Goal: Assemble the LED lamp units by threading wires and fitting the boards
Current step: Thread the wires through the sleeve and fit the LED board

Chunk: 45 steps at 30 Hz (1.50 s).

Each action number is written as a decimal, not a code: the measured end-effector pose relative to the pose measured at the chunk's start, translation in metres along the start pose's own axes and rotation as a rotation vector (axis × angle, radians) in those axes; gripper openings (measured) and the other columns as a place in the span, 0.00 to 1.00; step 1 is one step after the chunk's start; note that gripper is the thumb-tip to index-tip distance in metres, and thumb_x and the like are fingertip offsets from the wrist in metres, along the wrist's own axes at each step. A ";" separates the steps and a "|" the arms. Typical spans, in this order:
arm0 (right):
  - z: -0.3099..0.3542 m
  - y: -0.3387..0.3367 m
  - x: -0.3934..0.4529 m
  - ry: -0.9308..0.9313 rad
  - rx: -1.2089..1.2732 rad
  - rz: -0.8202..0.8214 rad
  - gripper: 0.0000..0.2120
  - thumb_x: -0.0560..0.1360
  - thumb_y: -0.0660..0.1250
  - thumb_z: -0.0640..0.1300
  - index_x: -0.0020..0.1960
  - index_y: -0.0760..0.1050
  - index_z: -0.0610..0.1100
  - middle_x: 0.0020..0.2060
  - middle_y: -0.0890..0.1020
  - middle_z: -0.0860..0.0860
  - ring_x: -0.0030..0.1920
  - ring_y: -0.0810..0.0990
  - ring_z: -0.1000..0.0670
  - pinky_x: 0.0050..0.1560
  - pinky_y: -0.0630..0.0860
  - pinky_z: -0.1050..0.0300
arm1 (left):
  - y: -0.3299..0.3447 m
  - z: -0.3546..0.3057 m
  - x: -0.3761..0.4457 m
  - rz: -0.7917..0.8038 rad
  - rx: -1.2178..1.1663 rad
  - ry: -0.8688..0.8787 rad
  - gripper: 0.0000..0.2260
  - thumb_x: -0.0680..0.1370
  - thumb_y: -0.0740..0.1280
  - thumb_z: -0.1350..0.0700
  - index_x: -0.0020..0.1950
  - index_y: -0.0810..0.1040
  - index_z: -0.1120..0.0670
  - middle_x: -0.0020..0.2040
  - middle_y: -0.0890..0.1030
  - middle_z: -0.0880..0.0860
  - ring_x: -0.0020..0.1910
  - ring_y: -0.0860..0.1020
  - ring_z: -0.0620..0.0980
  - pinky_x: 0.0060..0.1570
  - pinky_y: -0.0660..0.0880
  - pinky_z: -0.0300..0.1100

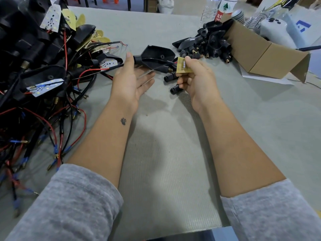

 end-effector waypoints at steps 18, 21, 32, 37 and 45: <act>0.003 0.014 -0.011 -0.075 -0.282 0.084 0.08 0.80 0.65 0.42 0.44 0.79 0.41 0.36 0.80 0.46 0.30 0.74 0.54 0.32 0.71 0.63 | 0.019 0.004 -0.006 0.130 0.393 0.187 0.15 0.84 0.56 0.47 0.48 0.80 0.48 0.48 0.84 0.50 0.52 0.83 0.50 0.47 0.80 0.41; 0.004 0.016 -0.013 -0.099 -0.308 0.092 0.07 0.80 0.65 0.40 0.48 0.80 0.39 0.37 0.80 0.42 0.30 0.74 0.54 0.33 0.72 0.62 | 0.017 0.002 -0.007 0.113 0.260 0.158 0.15 0.84 0.55 0.49 0.49 0.79 0.52 0.47 0.85 0.52 0.49 0.84 0.50 0.44 0.80 0.39; 0.009 0.012 -0.014 -0.103 -0.187 0.127 0.06 0.78 0.65 0.34 0.54 0.77 0.39 0.37 0.81 0.46 0.29 0.76 0.51 0.32 0.76 0.59 | 0.024 -0.001 -0.014 0.238 0.157 0.113 0.12 0.84 0.57 0.49 0.56 0.79 0.50 0.46 0.85 0.49 0.48 0.84 0.50 0.44 0.80 0.40; 0.009 0.016 -0.013 -0.117 -0.112 0.162 0.11 0.77 0.60 0.27 0.48 0.78 0.38 0.39 0.82 0.43 0.36 0.82 0.51 0.43 0.81 0.57 | 0.021 0.000 -0.013 0.172 0.180 0.150 0.13 0.84 0.55 0.50 0.58 0.77 0.51 0.49 0.83 0.49 0.48 0.84 0.50 0.47 0.80 0.40; 0.005 0.017 -0.011 -0.079 -0.117 0.123 0.02 0.74 0.68 0.33 0.42 0.79 0.35 0.38 0.82 0.42 0.42 0.83 0.44 0.53 0.81 0.47 | 0.018 0.001 -0.007 0.117 0.212 0.168 0.12 0.85 0.55 0.52 0.54 0.78 0.53 0.48 0.83 0.50 0.52 0.82 0.47 0.48 0.79 0.36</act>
Point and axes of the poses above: each hand's wrist, its own x-axis towards the middle knuckle, its own y-axis out of the palm, z = x × y, the point moved 6 cm from there along x, towards the middle knuckle
